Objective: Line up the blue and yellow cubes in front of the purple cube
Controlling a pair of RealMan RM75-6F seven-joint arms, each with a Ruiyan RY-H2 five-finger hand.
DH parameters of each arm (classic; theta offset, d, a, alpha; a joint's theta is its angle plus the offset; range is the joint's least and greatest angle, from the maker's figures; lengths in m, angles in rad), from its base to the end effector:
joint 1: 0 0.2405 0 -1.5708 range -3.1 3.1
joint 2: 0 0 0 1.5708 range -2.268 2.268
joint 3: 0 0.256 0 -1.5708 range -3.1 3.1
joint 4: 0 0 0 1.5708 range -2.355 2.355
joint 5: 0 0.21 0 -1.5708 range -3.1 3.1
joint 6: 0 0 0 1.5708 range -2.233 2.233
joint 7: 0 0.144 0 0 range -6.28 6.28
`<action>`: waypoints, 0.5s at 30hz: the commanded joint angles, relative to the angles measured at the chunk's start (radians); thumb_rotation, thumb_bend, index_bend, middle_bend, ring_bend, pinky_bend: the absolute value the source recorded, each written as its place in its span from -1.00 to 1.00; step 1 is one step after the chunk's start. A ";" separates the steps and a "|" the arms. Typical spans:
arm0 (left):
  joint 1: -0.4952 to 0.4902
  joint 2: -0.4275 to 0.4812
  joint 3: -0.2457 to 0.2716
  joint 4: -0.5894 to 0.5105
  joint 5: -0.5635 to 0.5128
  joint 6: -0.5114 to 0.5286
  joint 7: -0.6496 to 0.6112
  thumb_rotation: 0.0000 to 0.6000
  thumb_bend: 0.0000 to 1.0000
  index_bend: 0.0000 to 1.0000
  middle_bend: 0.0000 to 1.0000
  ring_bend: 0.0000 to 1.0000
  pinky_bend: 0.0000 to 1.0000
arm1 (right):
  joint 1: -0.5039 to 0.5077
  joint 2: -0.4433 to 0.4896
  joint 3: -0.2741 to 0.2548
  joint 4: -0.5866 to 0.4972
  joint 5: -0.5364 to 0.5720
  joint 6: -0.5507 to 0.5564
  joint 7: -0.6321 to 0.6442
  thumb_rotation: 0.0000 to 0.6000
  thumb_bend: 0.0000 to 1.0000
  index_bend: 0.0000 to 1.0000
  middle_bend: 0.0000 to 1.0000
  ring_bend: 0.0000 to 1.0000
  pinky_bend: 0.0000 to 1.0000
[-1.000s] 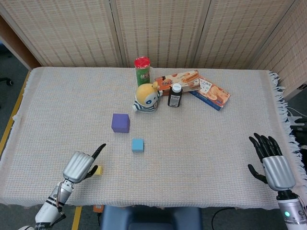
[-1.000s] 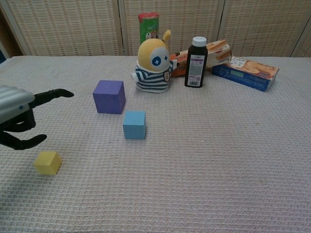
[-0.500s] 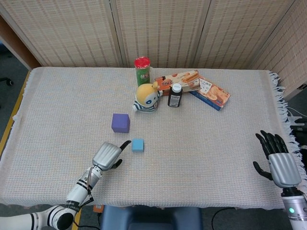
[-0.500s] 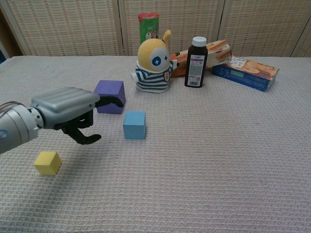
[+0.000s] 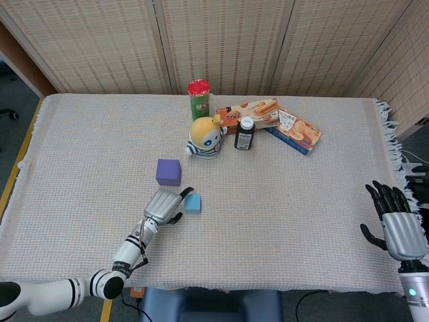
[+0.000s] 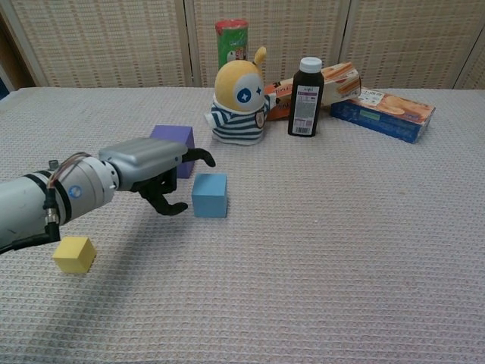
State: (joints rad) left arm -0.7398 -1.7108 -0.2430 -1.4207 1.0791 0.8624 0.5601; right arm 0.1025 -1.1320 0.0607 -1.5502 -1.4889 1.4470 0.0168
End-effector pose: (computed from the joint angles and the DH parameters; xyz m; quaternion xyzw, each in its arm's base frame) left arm -0.1204 0.3319 -0.0669 -0.7810 -0.3538 -0.3344 0.3911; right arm -0.3216 -0.1899 0.1585 0.6024 -0.3837 0.3763 0.5902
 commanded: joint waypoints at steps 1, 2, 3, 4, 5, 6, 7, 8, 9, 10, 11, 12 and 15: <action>-0.009 -0.004 0.005 0.003 -0.006 0.005 -0.013 1.00 -0.28 -0.64 1.00 1.00 1.00 | 0.003 0.001 0.000 -0.001 0.004 -0.009 -0.002 1.00 -0.86 -1.00 -1.00 -1.00 -1.00; -0.012 -0.006 0.006 0.006 -0.008 0.005 -0.017 1.00 -0.28 -0.63 1.00 1.00 1.00 | 0.003 0.002 -0.001 -0.002 0.004 -0.011 -0.003 1.00 -0.86 -1.00 -1.00 -1.00 -1.00; -0.015 -0.009 0.006 0.010 -0.010 0.007 -0.023 1.00 -0.28 -0.61 1.00 1.00 1.00 | 0.003 0.003 -0.001 -0.003 0.005 -0.012 -0.003 1.00 -0.86 -1.00 -1.00 -1.00 -1.00; -0.018 -0.015 0.005 0.018 -0.011 0.010 -0.034 1.00 -0.28 -0.59 1.00 1.00 1.00 | 0.003 0.003 0.000 -0.003 0.005 -0.011 -0.004 1.00 -0.86 -1.00 -1.00 -1.00 -1.00; -0.020 -0.020 0.005 0.024 -0.011 0.012 -0.043 1.00 -0.28 -0.55 1.00 1.00 1.00 | 0.002 0.004 0.000 -0.004 0.005 -0.010 -0.003 1.00 -0.86 -1.00 -1.00 -1.00 -1.00; -0.022 -0.026 0.003 0.031 -0.010 0.017 -0.054 1.00 -0.28 -0.51 1.00 1.00 1.00 | 0.001 0.004 0.000 -0.004 0.005 -0.009 -0.004 1.00 -0.86 -1.00 -1.00 -1.00 -1.00; -0.021 -0.039 -0.002 0.043 -0.006 0.031 -0.075 1.00 -0.28 -0.48 1.00 1.00 1.00 | 0.001 0.004 0.001 -0.005 0.006 -0.008 -0.004 1.00 -0.86 -1.00 -1.00 -1.00 -1.00; -0.020 -0.051 -0.005 0.056 0.003 0.047 -0.091 1.00 -0.28 -0.43 1.00 1.00 1.00 | 0.000 0.005 0.001 -0.005 0.007 -0.008 -0.004 1.00 -0.86 -1.00 -1.00 -1.00 -1.00; -0.020 -0.063 -0.006 0.071 0.015 0.062 -0.105 1.00 -0.27 -0.39 1.00 1.00 1.00 | 0.000 0.006 0.001 -0.006 0.007 -0.008 -0.004 1.00 -0.86 -1.00 -1.00 -1.00 -1.00; -0.020 -0.074 -0.003 0.092 0.027 0.073 -0.119 1.00 -0.27 -0.36 1.00 1.00 1.00 | 0.000 0.007 0.002 -0.006 0.009 -0.008 -0.004 1.00 -0.86 -1.00 -1.00 -1.00 -1.00; -0.021 -0.079 -0.001 0.103 0.031 0.075 -0.129 1.00 -0.27 -0.35 1.00 1.00 1.00 | -0.001 0.007 0.002 -0.007 0.009 -0.008 -0.004 1.00 -0.86 -1.00 -1.00 -1.00 -1.00; -0.022 -0.082 0.000 0.111 0.032 0.074 -0.137 1.00 -0.27 -0.34 1.00 1.00 1.00 | -0.001 0.008 0.002 -0.007 0.010 -0.008 -0.003 1.00 -0.86 -1.00 -1.00 -1.00 -1.00; -0.022 -0.087 0.007 0.124 0.038 0.080 -0.153 1.00 -0.27 -0.24 1.00 1.00 1.00 | -0.001 0.007 0.003 -0.007 0.012 -0.009 -0.005 1.00 -0.86 -1.00 -1.00 -1.00 -1.00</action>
State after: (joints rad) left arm -0.7615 -1.7941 -0.2388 -1.3003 1.1139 0.9387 0.4112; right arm 0.1018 -1.1248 0.0638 -1.5572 -1.4773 1.4379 0.0119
